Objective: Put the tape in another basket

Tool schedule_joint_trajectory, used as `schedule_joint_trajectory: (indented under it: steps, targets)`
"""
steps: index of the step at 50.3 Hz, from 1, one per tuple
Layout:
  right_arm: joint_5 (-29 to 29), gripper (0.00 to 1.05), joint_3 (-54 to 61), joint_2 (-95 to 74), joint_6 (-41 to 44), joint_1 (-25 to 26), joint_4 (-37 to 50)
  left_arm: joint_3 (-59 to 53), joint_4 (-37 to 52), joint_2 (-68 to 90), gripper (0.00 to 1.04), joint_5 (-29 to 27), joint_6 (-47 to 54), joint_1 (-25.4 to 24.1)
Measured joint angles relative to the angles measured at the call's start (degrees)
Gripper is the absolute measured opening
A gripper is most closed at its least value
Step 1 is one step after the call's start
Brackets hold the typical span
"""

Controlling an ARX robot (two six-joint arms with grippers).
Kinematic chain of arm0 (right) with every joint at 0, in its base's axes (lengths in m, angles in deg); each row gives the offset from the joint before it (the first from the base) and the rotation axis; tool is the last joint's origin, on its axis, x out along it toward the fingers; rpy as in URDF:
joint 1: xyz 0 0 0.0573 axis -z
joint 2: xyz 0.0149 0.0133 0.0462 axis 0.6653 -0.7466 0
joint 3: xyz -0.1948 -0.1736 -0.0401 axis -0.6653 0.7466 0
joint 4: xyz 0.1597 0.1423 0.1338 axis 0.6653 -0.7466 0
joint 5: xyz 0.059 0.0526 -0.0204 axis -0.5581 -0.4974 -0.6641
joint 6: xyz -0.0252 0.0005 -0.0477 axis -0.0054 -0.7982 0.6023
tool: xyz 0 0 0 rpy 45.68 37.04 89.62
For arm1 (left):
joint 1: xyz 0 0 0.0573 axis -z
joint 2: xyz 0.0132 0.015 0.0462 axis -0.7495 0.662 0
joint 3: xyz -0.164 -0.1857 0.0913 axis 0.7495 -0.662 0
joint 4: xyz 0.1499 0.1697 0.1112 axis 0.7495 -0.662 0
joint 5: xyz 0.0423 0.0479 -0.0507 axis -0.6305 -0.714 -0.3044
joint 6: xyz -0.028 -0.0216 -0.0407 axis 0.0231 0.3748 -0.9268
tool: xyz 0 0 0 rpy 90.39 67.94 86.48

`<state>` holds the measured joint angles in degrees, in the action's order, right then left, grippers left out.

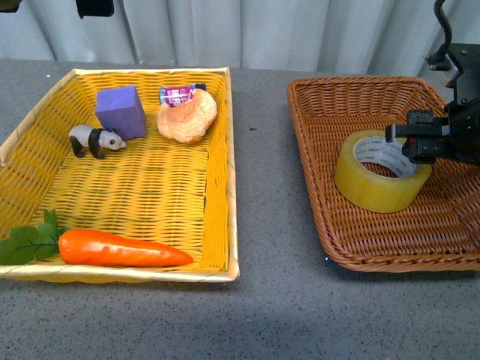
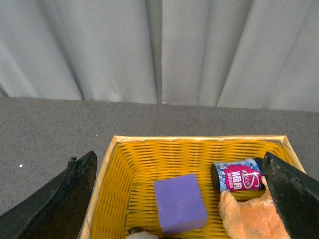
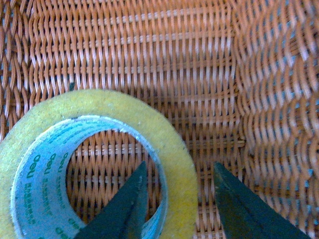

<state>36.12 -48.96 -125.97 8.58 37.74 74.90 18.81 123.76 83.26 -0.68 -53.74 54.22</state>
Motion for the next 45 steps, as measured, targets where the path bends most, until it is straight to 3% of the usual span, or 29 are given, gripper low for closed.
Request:
schedule_joint_trajectory:
  steps: [12,14,16,18,20,21,25,29,39,45]
  targets:
    - [2.1,0.78,4.3,4.7,0.8,0.5,6.6,-2.9,2.3,-1.5,0.98,-6.8,-1.7,-0.2]
    - [2.2,0.85,4.3,5.4,0.8,0.7,6.7,-3.2,3.0,-1.6,0.97,-6.1,-1.6,-0.3]
    - [2.7,0.88,5.2,5.2,0.9,0.7,10.4,-5.1,8.7,-1.6,0.91,0.1,-1.4,-1.0]
    - [2.9,0.81,9.8,3.9,1.9,0.9,26.1,-8.4,15.8,-2.4,0.82,6.9,-1.3,-1.6]
    - [3.0,0.73,14.5,3.1,2.2,1.0,38.4,-12.3,19.9,-4.2,0.73,9.7,-1.3,-1.9]
    - [2.9,0.68,18.2,2.9,2.5,1.1,47.2,-13.7,20.8,-5.0,0.69,10.1,-1.3,-1.9]
    - [2.7,0.50,26.5,6.0,3.1,1.4,65.7,-19.8,22.8,-9.5,0.51,10.9,-1.3,-2.4]
    - [1.0,0.38,30.2,11.1,3.2,2.7,69.3,-23.6,23.6,-12.8,0.38,11.4,-1.3,-2.6]
    - [0.5,0.04,39.5,20.2,3.3,3.9,68.8,-32.9,27.3,-18.8,0.04,13.6,-1.4,-5.7]
    - [0.5,0.01,43.7,25.9,3.5,3.9,67.4,-37.5,26.9,-22.4,0.04,14.1,-1.2,-5.6]
